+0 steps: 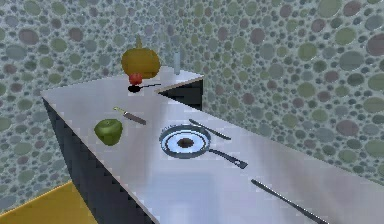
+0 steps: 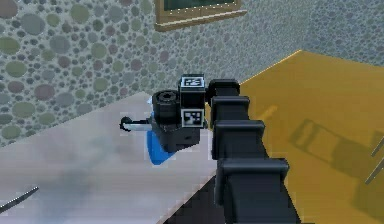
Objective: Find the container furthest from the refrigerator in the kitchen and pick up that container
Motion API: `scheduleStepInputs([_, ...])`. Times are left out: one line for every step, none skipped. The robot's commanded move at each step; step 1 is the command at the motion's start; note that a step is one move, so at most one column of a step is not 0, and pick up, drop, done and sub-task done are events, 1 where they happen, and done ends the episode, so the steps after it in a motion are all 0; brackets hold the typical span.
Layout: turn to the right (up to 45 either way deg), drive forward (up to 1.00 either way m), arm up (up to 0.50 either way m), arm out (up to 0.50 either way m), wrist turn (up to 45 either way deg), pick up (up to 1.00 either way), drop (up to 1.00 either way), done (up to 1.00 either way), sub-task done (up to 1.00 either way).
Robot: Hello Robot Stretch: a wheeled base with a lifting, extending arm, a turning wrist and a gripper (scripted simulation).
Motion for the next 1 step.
scheduleStepInputs([0.0,0.00,0.00,0.00,0.0,1.00,0.00,0.00,0.00])
